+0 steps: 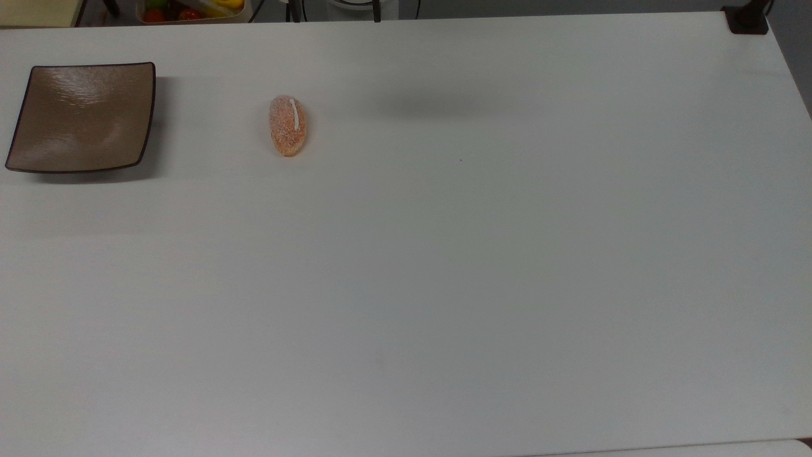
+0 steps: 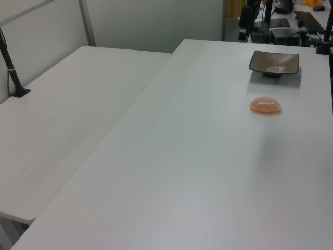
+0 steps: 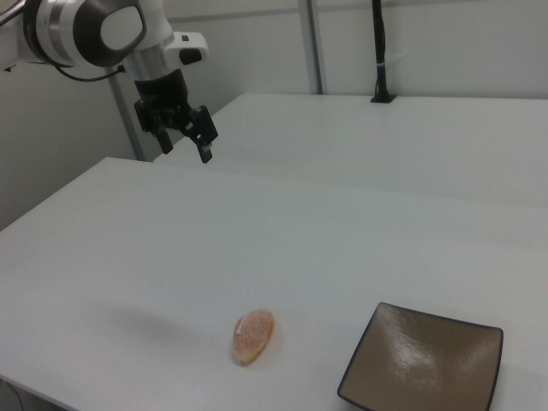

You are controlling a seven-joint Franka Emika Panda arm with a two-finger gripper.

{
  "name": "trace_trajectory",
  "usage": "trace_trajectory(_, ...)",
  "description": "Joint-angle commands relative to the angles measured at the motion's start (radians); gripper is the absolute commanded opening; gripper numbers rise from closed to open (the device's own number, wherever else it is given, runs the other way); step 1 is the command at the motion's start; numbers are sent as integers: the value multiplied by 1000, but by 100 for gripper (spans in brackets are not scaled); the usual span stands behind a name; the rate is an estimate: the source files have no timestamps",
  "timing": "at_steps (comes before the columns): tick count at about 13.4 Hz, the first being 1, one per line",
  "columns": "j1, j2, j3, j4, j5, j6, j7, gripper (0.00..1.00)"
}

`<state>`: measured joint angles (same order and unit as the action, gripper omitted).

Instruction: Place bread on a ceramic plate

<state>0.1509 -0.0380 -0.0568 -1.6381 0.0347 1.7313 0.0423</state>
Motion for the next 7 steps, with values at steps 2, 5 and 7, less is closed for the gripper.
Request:
trace_trajectory(2, 24, -10, -18, -23, 19, 10, 5, 100)
trace_trajectory(5, 24, -10, -18, -25, 17, 8, 5, 100)
trace_trajectory(7, 24, -13, -18, -29, 19, 5, 5, 100)
